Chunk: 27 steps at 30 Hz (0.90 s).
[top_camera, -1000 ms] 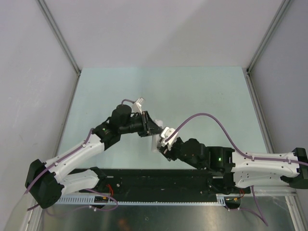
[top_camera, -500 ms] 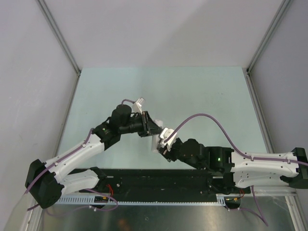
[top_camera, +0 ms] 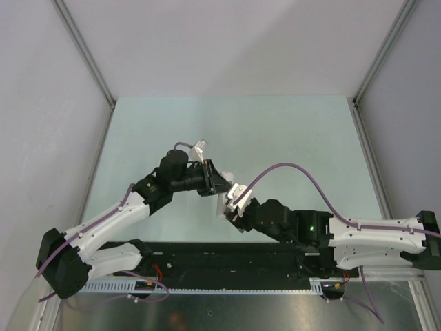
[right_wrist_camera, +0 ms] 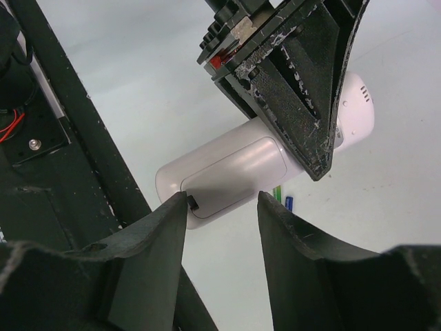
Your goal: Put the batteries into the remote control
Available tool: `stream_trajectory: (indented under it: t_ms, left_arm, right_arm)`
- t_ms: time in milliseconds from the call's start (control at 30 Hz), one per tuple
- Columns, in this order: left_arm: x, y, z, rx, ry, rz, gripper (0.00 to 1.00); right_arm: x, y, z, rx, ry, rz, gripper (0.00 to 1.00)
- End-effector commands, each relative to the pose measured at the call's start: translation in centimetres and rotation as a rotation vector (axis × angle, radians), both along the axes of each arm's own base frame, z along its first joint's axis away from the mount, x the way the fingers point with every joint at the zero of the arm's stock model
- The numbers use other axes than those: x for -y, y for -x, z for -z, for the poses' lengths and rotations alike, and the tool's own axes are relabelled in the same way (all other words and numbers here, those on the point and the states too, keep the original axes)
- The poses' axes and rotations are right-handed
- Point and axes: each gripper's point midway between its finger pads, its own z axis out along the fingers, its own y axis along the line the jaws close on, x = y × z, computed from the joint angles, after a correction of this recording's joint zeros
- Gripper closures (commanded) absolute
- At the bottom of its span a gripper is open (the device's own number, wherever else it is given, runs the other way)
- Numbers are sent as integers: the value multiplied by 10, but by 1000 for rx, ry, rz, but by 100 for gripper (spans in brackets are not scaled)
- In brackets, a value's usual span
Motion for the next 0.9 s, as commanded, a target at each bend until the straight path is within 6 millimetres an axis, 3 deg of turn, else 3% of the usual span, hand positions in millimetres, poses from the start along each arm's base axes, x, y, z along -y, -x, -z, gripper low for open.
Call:
stream_trajectory:
  t_ms: [0,233,467,867]
  left_arm:
    - [5,-2,-33,54,76,10,100]
    - [4,-1,-38,65,85,8,100]
    - [4,-2,-27,45,67,7,100]
    - [3,2,-36,63,86,14,100]
  right_arm:
    - [-3,2,-14,-3,-33,-1,49]
    - [-1,3,-6,-17,-5,-3,48]
    - [0,3,-17,-14,-48,3,45]
    - [5,-3,-8,-4,-7,44,46]
